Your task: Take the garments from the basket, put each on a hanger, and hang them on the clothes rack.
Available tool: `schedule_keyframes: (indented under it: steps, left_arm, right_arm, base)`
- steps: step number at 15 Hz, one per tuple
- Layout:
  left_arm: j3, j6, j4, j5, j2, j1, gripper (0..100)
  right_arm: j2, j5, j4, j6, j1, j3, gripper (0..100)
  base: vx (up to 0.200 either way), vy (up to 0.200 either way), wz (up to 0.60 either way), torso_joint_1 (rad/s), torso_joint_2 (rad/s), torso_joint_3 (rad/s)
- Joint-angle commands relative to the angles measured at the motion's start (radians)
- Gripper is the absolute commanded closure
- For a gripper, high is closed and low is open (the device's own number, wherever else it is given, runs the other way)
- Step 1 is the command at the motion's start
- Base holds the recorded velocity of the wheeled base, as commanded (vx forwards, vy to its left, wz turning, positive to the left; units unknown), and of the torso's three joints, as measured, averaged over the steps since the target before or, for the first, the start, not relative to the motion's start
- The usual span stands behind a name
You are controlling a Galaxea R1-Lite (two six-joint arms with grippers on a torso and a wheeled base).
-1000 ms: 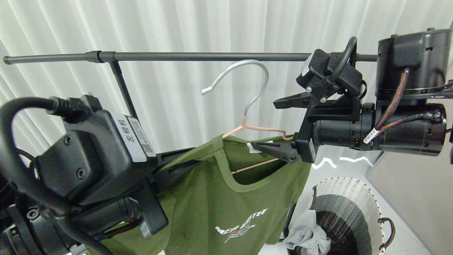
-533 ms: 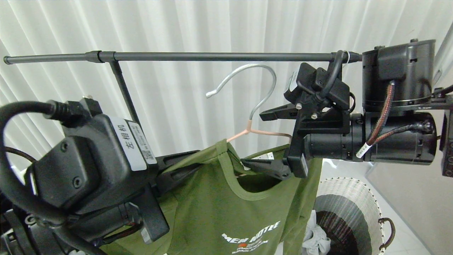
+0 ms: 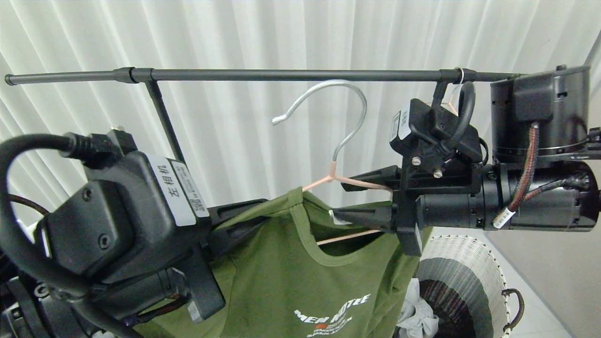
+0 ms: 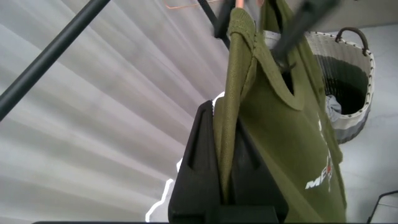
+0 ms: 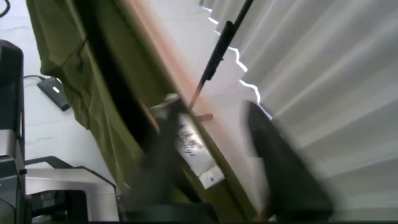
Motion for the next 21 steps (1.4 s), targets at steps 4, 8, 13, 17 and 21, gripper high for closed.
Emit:
schedule_keyframes:
  steps: [4,8,13,17,21]
  left_arm:
    - [0.0,0.0,-0.001,0.001,0.009,0.0,100]
    - [0.005,0.001,0.001,0.001,0.011,0.008,100]
    - [0.008,0.003,-0.001,0.005,0.014,0.068,100]
    - [-0.014,0.003,-0.001,0.005,0.035,0.074,100]
    - [-0.043,0.006,-0.001,0.004,0.055,0.052,100]
  right_arm:
    - [-0.006,0.001,-0.004,0.0,0.008,0.003,100]
    - [-0.011,-0.001,-0.01,0.0,0.008,0.003,100]
    - [-0.06,0.005,-0.013,0.009,0.035,0.032,100]
    - [-0.08,0.005,-0.054,0.032,0.051,0.045,100]
    - [-0.058,0.005,-0.057,0.037,0.08,0.037,100]
  base:
    - [0.0,0.0,0.0,0.0,0.0,0.0]
    - [0.0,0.0,0.0,0.0,0.0,0.0]
    - [0.0,0.0,0.0,0.0,0.0,0.0]
    - [0.0,0.0,0.0,0.0,0.0,0.0]
    - [0.0,0.0,0.0,0.0,0.0,0.0]
